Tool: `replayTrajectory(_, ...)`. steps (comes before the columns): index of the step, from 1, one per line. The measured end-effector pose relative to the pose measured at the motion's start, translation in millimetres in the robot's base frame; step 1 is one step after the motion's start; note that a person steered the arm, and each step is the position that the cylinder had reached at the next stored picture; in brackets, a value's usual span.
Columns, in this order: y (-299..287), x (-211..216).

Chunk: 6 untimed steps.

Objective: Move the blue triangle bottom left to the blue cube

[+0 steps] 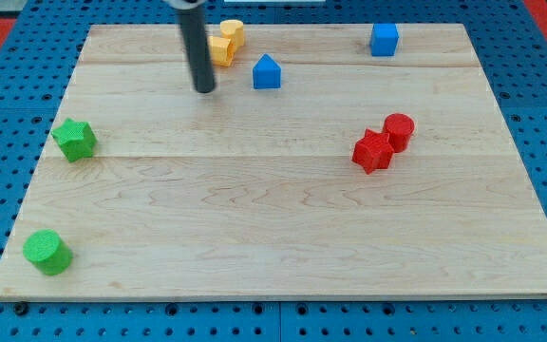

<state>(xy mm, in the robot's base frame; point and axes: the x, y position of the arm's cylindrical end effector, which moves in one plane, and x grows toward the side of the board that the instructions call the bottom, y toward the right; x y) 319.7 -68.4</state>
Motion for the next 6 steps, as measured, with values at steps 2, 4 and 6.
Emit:
replayTrajectory(2, 126.9, -26.8)
replayTrajectory(4, 159.0, -49.0)
replayTrajectory(6, 159.0, -52.9)
